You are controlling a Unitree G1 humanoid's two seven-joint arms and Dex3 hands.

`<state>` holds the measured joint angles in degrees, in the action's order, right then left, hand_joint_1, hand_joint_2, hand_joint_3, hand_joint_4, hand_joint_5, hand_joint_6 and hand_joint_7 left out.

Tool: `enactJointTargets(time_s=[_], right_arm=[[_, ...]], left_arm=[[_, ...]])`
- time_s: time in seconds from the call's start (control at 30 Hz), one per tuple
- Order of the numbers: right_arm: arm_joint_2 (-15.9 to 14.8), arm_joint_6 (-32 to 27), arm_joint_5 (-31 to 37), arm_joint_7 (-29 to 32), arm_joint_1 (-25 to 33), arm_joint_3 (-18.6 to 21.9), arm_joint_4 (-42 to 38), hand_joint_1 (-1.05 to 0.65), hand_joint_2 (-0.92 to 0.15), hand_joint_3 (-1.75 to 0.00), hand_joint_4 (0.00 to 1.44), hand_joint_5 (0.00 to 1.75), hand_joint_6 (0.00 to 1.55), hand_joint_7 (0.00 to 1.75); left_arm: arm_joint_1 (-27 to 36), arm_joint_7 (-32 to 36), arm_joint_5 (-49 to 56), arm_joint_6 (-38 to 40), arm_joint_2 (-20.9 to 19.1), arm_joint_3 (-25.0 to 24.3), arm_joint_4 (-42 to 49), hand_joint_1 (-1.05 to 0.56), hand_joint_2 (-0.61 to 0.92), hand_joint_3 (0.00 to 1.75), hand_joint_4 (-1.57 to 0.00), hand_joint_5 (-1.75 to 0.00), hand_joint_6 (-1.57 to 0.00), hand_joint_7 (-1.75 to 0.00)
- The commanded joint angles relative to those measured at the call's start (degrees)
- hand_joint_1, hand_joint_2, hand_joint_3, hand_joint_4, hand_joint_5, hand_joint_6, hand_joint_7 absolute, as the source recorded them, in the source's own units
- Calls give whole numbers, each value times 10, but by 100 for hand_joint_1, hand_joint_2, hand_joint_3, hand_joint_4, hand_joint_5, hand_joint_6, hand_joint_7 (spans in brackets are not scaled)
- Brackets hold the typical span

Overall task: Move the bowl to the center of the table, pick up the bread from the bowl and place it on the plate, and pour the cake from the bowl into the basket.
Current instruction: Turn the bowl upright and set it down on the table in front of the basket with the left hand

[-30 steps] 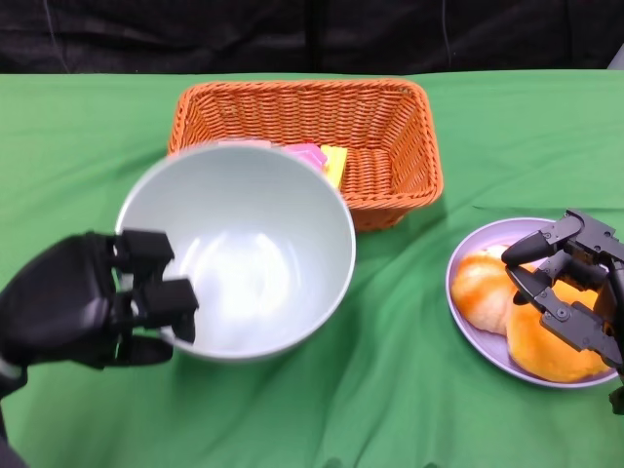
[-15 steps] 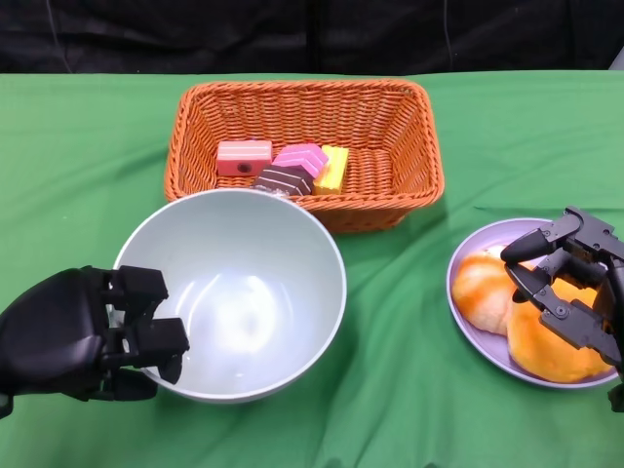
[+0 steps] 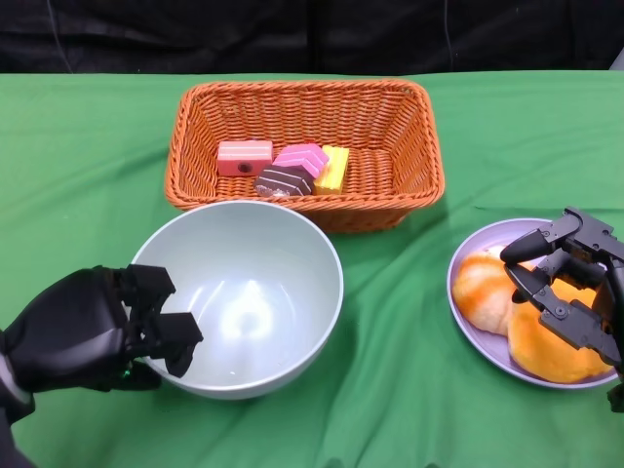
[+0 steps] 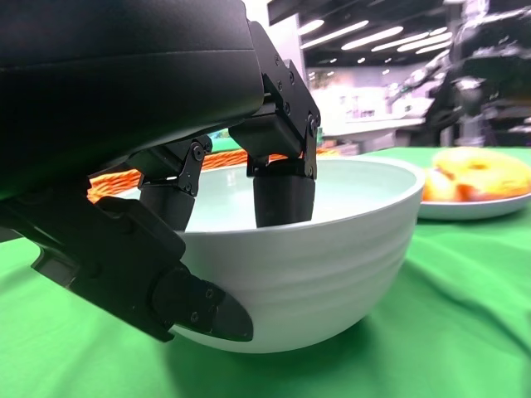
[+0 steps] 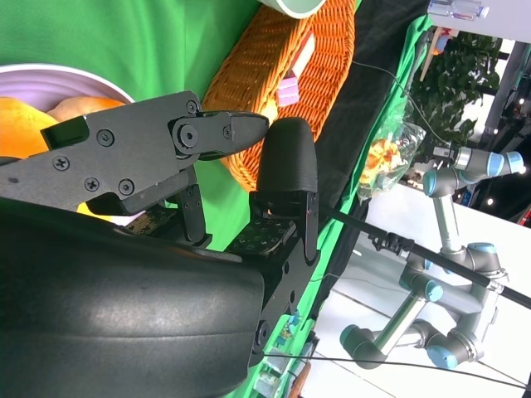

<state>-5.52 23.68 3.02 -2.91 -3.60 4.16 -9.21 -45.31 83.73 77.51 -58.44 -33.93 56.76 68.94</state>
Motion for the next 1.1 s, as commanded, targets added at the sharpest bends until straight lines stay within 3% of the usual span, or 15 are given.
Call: enactJointTargets(time_s=[0.03,0.1,0.13,0.17,0.2,0.3,0.47,0.57,0.67,0.77,0.83,0.93,1.0,1.03,1.1], right_arm=[[-3,2,-5,3,1,2,6,-14,-88,-28,70,152,64,128],[-4,3,-1,5,2,2,6,-14,-88,-28,70,152,64,128],[-5,2,-2,4,2,2,7,-14,-88,-28,71,152,64,128],[-5,3,-4,2,2,3,6,-15,-88,-29,71,152,64,128],[-5,4,-5,1,1,3,5,-15,-87,-29,71,152,64,128],[-6,2,-4,1,2,3,7,-15,-87,-29,70,153,64,128],[-7,8,-6,-1,1,3,3,-15,-86,-30,71,154,65,128],[-7,9,-6,-1,0,3,2,-14,-86,-31,71,154,65,128],[-6,0,-4,2,2,4,6,-14,-86,-31,70,154,64,128],[-6,4,2,5,2,4,4,-15,-86,-31,70,154,64,128],[-6,5,4,6,1,4,2,-15,-86,-31,70,153,65,128],[-6,6,4,6,1,4,2,-15,-86,-31,70,153,65,128],[-5,0,1,3,2,2,7,-16,-86,-31,70,153,65,128],[-4,-1,0,2,3,2,9,-16,-86,-31,70,153,65,128],[-4,0,0,1,3,1,8,-16,-86,-31,70,154,64,128]], left_arm=[[-11,-36,-25,-1,-3,-8,4,-9,81,2,-73,-175,-80,-125],[-11,-56,-36,-6,-4,-12,1,-14,79,0,-76,-151,-99,-56],[-14,-76,-43,-17,-7,-13,2,-15,79,0,-77,-147,-106,-39],[-16,-103,-51,-30,-11,-14,3,-23,81,0,-75,-108,-98,-22],[-18,-126,-59,-39,-13,-16,3,-38,84,0,-76,-58,-85,-9],[-19,-202,-91,-70,-22,-31,3,-63,88,1,-63,-10,-60,-1],[-20,-320,-140,-107,-31,-59,0,-96,92,8,-39,-1,-36,-1],[-14,-359,-159,-111,-33,-76,-8,-99,92,9,-38,0,-35,-1],[-33,-595,-293,-271,8,-163,146,-104,92,34,-27,-1,-28,-1],[-41,-789,-363,-306,49,-309,254,-105,92,41,-27,-2,-28,-1],[-42,-945,-423,-275,71,-423,283,-105,92,45,-32,-4,-31,-2],[-25,-1135,-527,-206,89,-516,251,-105,92,47,-33,-4,-32,-2],[-11,-1370,-743,11,124,-618,145,-103,92,45,-39,-7,-33,-2],[-6,-1440,-815,88,135,-650,105,-95,92,38,-47,-10,-36,-3],[13,-1480,-906,186,155,-676,31,-84,92,27,-54,-13,-40,-4]])
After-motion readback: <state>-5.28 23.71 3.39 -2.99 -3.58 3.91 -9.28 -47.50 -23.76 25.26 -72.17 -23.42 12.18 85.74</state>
